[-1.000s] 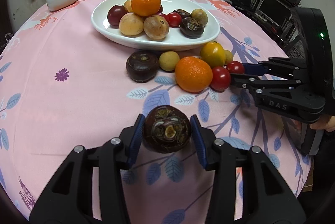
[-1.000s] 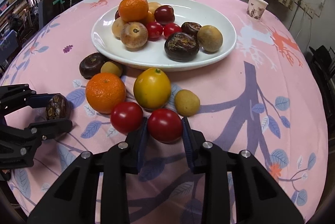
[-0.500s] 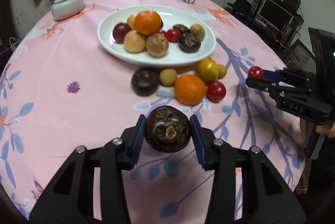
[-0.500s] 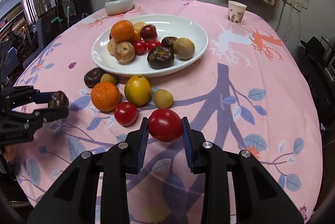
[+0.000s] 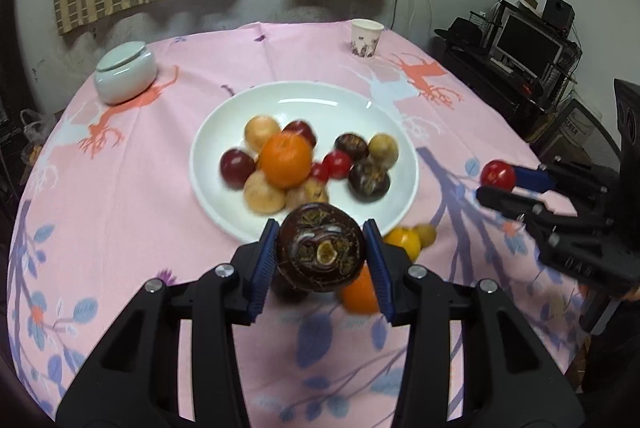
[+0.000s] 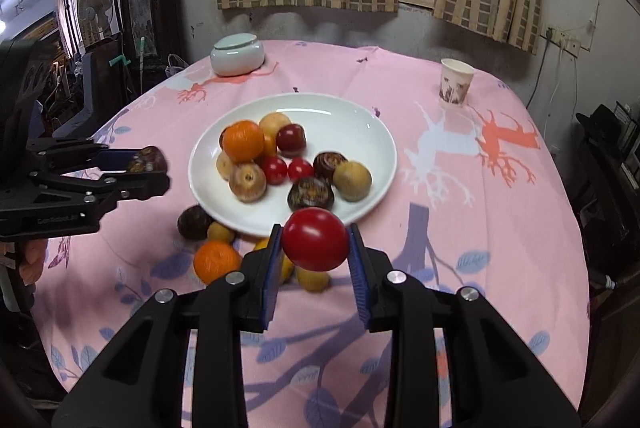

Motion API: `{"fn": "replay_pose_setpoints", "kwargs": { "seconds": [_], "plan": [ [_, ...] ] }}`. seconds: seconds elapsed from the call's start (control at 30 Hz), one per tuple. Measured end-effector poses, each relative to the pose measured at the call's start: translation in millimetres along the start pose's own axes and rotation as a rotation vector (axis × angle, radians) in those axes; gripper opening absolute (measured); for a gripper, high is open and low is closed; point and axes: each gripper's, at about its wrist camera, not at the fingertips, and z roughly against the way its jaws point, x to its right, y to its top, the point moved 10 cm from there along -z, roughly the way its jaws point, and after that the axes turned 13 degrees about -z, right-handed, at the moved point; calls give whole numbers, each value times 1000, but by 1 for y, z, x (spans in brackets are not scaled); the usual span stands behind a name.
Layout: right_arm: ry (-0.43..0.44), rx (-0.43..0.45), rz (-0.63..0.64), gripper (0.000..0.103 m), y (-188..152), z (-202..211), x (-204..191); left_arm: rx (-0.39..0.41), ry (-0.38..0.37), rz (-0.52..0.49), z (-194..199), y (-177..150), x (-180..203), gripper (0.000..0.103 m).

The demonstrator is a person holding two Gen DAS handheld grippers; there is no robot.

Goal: Organize fruits
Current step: 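Carry both fruits onto the white plate and open both tools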

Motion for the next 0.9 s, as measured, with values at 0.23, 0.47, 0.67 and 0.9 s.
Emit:
{"fn": "replay_pose_setpoints", "kwargs": {
  "seconds": [0.23, 0.47, 0.67, 0.9],
  "plan": [
    [7, -58, 14, 32, 10, -38, -2, -43, -53, 18, -53, 43, 3, 44],
    [8, -119, 3, 32, 12, -75, 4, -85, -80, 33, -99, 62, 1, 44],
    [46, -134, 11, 32, 19, -101, -11, -97, -77, 47, -122, 72, -4, 51],
    [38, -98, 6, 35, 30, -118, -17, -105, -23, 97, -122, 77, -22, 68]
  ]
}}
